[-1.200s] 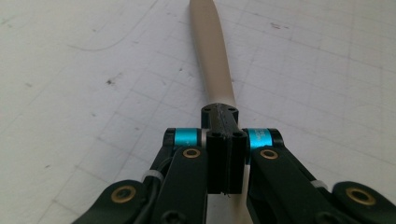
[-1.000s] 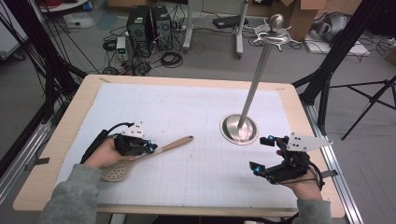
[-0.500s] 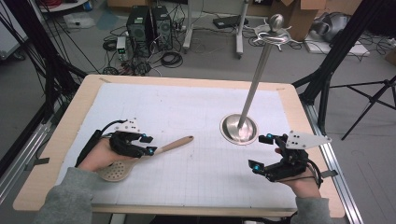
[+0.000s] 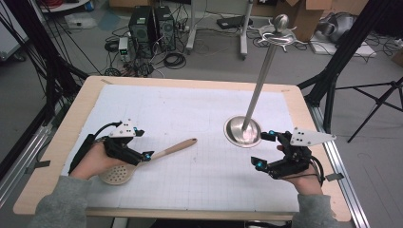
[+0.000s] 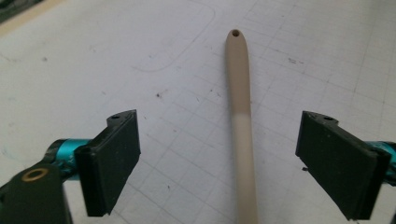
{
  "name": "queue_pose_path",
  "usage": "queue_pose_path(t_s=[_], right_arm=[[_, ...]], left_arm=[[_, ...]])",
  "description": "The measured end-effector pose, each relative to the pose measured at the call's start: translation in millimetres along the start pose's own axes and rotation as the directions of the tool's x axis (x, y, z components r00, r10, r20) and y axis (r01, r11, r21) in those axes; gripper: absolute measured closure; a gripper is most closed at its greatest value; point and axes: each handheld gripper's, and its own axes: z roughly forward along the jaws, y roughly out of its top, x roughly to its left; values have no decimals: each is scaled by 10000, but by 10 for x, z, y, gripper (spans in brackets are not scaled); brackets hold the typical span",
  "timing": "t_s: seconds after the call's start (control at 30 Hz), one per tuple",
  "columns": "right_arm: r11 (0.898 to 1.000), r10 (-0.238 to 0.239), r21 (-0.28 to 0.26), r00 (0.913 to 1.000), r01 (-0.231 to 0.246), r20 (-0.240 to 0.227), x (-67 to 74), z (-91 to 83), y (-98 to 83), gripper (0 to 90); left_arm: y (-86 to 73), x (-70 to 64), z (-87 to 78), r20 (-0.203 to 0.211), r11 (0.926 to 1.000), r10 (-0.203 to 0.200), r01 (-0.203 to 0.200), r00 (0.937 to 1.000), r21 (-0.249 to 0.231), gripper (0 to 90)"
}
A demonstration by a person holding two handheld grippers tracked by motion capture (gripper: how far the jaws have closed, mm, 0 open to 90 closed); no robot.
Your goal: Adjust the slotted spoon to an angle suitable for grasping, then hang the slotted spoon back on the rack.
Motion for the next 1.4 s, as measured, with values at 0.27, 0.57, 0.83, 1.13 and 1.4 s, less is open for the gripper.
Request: queue_pose_path(t_s=[0.27,0.57,0.83,1.13,1.4], right_arm=[[10000,4,52,10000,-3,-96,-28,85,12,61],[10000,0,19,9999,0,-126,-22,75,24,60],[9999,7,119,9999,-5,-116,-22,85,19,60],[9999,6,146,10000,-5,-76,2,43,5,61],[9998,4,204,10000,-2,-85,10,46,-2,60]], left_arm=[[-44,-10,-59,349,10000,-23,26,9994,-63,136],[-89,-8,-6,265,9990,-265,255,9993,359,144],[-129,10,40,194,9972,-159,145,9997,738,154],[-130,10,126,314,9909,-285,242,9991,1321,182],[-125,-1,147,389,9859,-359,290,9986,1649,217]])
